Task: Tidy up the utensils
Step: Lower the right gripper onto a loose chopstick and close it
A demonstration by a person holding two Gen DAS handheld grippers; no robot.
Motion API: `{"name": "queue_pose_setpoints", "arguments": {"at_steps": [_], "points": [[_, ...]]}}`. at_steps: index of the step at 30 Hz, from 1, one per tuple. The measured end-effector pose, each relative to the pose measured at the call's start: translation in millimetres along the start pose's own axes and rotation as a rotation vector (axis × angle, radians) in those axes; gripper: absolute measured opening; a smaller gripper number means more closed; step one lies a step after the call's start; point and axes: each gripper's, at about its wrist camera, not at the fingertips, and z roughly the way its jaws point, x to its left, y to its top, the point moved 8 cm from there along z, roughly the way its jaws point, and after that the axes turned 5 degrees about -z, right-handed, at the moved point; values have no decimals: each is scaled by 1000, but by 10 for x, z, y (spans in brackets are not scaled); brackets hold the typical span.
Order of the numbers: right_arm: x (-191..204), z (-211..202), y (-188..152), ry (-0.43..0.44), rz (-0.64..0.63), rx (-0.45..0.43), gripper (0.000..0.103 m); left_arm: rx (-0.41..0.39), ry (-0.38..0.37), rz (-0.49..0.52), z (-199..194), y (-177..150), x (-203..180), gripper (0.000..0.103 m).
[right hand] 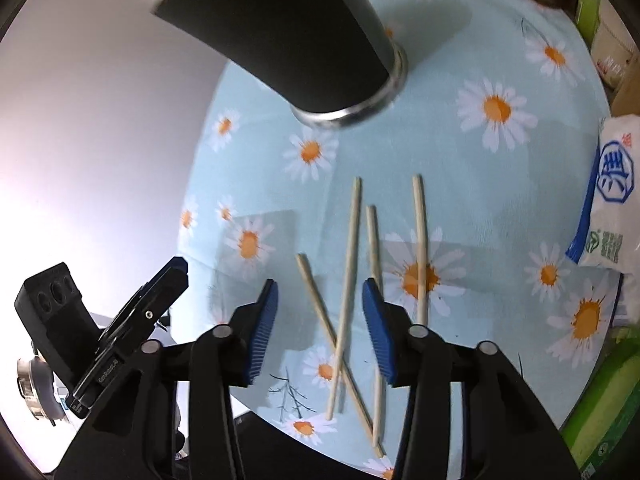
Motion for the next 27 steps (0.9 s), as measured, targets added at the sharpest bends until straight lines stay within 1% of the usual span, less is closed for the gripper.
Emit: {"name": "queue_pose_setpoints", "arguments": {"at_steps": [4, 6, 7, 9, 11, 12, 15, 18, 19, 20, 21, 23, 25, 27], "points": [[-34, 169, -25, -31, 26, 86, 37, 37, 26, -37, 52, -161, 161, 39], [-57, 232, -26, -63, 31, 113, 36, 53, 28, -52, 87, -227, 198, 39], [-63, 268, -27, -72, 35, 128, 33, 64, 27, -59, 108, -260, 206, 39], [-78, 342, -28, -98, 41, 159, 31, 81, 34, -62, 141, -313, 213, 39], [-79, 429, -18, -130, 42, 188, 26, 93, 37, -55, 164, -339, 217, 39], [-68, 452, -11, -157, 32, 197, 25, 97, 39, -54, 169, -344, 224, 39], [-22, 529, 20, -206, 7, 211, 24, 114, 33, -55, 185, -355, 240, 39], [-10, 589, 11, -250, 3, 238, 21, 124, 45, -40, 201, -352, 260, 39], [4, 614, 29, -263, 4, 234, 18, 124, 53, -39, 210, -350, 276, 39], [3, 627, 46, -275, 1, 229, 17, 127, 61, -39, 221, -353, 291, 39], [1, 640, 55, -279, 5, 227, 16, 116, 46, -40, 220, -336, 285, 39], [-15, 657, 63, -294, 16, 227, 10, 123, 42, -42, 224, -325, 280, 39], [-30, 664, 68, -311, 16, 227, 6, 125, 48, -37, 229, -310, 278, 39], [-36, 669, 76, -317, 17, 226, 6, 132, 48, -37, 240, -298, 268, 39]]}}
